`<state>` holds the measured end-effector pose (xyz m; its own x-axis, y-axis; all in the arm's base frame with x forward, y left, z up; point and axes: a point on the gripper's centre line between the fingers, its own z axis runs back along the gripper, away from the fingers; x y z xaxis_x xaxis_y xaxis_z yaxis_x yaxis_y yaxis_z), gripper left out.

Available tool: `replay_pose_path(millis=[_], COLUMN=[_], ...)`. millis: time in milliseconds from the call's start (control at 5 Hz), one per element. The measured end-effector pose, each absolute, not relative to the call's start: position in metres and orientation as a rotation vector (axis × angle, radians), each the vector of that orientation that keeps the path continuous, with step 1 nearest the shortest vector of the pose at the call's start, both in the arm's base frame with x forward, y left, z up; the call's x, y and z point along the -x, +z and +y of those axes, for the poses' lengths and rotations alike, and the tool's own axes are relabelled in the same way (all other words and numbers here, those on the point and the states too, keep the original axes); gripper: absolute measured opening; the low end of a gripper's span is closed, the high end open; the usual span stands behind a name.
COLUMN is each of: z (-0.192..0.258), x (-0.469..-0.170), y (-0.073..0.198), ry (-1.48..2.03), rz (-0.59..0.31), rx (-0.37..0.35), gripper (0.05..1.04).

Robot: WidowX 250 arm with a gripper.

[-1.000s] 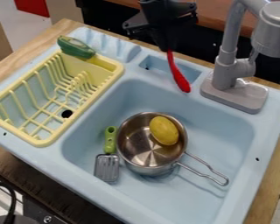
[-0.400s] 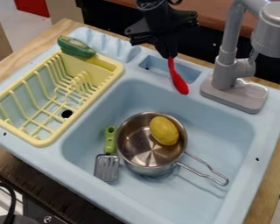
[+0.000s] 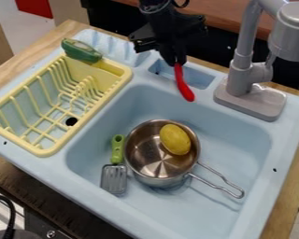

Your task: Move the spoon with red handle to the top side of the sink

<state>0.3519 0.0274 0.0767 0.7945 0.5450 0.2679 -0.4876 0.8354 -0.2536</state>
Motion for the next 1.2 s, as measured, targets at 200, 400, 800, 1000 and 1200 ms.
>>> replay_pose_path(millis=[200, 400, 800, 1000, 1200], z=[0.030, 0.031, 0.037, 0.039, 0.040], x=[-0.350, -0.351, -0.345, -0.340, -0.332], y=[0.076, 0.076, 0.091, 0.093, 0.096], ry=[0.588, 0.601, 0.623, 0.640, 0.685], rz=[-0.335, -0.336, -0.362, -0.340, -0.279], rx=[0.163, 0.163, 0.179, 0.157, 0.072], gripper=[0.459, 0.755, 0.997, 0.997, 0.997])
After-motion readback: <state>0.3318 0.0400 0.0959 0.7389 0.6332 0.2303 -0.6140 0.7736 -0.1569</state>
